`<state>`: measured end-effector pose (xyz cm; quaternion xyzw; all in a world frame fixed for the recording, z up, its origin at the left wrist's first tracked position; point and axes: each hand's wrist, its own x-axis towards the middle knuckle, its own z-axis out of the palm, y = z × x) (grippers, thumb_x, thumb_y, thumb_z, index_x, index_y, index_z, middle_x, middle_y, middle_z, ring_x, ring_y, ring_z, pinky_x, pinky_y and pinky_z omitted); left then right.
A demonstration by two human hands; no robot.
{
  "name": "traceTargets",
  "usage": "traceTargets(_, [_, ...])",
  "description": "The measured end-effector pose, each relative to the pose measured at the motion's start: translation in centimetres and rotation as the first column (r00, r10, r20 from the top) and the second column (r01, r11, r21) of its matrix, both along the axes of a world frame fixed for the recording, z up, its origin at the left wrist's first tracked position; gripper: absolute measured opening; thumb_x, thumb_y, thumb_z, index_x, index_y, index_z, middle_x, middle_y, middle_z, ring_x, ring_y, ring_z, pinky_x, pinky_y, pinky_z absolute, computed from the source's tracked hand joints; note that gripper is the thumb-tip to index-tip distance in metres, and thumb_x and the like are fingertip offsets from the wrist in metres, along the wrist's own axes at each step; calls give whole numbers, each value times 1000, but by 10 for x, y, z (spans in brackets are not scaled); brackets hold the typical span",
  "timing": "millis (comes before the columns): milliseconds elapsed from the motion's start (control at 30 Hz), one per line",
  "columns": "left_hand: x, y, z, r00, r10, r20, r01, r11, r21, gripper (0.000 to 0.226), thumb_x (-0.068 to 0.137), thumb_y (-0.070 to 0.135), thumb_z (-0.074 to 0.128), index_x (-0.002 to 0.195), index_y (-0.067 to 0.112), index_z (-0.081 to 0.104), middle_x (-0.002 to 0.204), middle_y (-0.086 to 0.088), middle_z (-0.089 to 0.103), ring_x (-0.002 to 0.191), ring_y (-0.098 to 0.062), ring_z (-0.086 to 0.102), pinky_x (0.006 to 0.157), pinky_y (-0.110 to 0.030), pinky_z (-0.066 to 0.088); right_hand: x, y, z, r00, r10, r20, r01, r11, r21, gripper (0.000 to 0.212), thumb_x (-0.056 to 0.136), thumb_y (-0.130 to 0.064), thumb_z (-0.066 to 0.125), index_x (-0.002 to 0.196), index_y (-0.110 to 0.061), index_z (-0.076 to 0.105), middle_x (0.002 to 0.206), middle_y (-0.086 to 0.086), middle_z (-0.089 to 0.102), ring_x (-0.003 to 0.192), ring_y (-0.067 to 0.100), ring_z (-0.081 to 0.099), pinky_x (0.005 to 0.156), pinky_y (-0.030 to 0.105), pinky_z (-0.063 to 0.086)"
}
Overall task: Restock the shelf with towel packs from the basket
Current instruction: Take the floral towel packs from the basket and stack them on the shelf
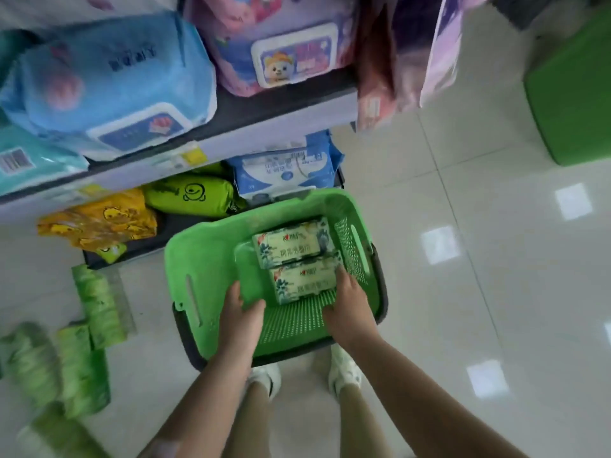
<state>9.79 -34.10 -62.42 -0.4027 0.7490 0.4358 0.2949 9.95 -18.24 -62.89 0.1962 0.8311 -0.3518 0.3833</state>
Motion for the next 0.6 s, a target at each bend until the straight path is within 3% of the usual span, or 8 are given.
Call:
traceTargets(67, [0,4,-20,1000,-18,18,19,1000,-14,63,93,11,49,147,20,20,154,-4,24,88,-6,54,67,-16,39,-1,-4,-26,998,-7,64,7,1000,-1,78,82,-5,51,148,-14,10,151,6,25,136,27,29,112,41,30])
traceTargets(133, [2,7,-38,998,-38,58,39,999,-14,63,92,9,50,148,21,21,153,-3,26,73,2,47,51,-7,38,-2,-6,-52,994,-4,109,5,1000,-8,78,82,-8,52,148,-16,12,150,7,27,134,28,31,110,44,33])
traceTargets(233, [6,6,-65,995,-74,69,76,997,-14,66,90,8,52,147,22,22,151,-2,30,89,-3,54,66,-14,41,-7,-7,-87,992,-18,123,18,1000,3,76,81,-10,56,146,-18,18,139,8,39,124,29,42,102,46,42])
traceTargets(267, [7,6,-73,993,-95,75,96,995,-13,66,90,8,52,147,22,22,150,-3,32,87,-1,53,67,-13,41,-8,-7,-99,991,-29,127,28,1000,13,76,81,-10,58,145,-18,19,136,9,42,122,29,44,100,46,44])
traceTargets(367, [8,8,-94,985,-145,94,149,988,-36,64,91,8,52,147,19,22,146,-7,38,65,4,41,50,-12,37,-9,-9,-133,987,-74,145,72,997,21,80,81,-8,59,146,-22,16,135,9,42,119,29,46,96,46,48])
traceTargets(467, [5,11,-116,979,-185,87,189,981,-43,65,90,9,53,146,19,22,145,-13,37,77,-12,56,61,-23,43,-8,-12,-165,969,-151,197,150,988,18,83,80,-6,61,147,-26,15,134,10,40,113,28,49,89,43,52])
traceTargets(500, [5,12,-124,977,-195,90,200,979,-44,66,90,9,54,146,18,21,146,-13,35,80,-12,55,62,-21,43,-8,-12,-175,962,-174,210,175,984,14,80,80,-7,61,145,-26,19,132,11,42,111,29,51,88,43,53])
traceTargets(600, [4,11,-152,977,-176,118,177,984,1,63,90,7,52,145,16,23,142,-13,40,66,-6,49,52,-19,37,-5,-10,-208,952,-212,219,207,977,50,64,78,-11,62,134,-19,33,125,14,50,108,30,55,85,44,54])
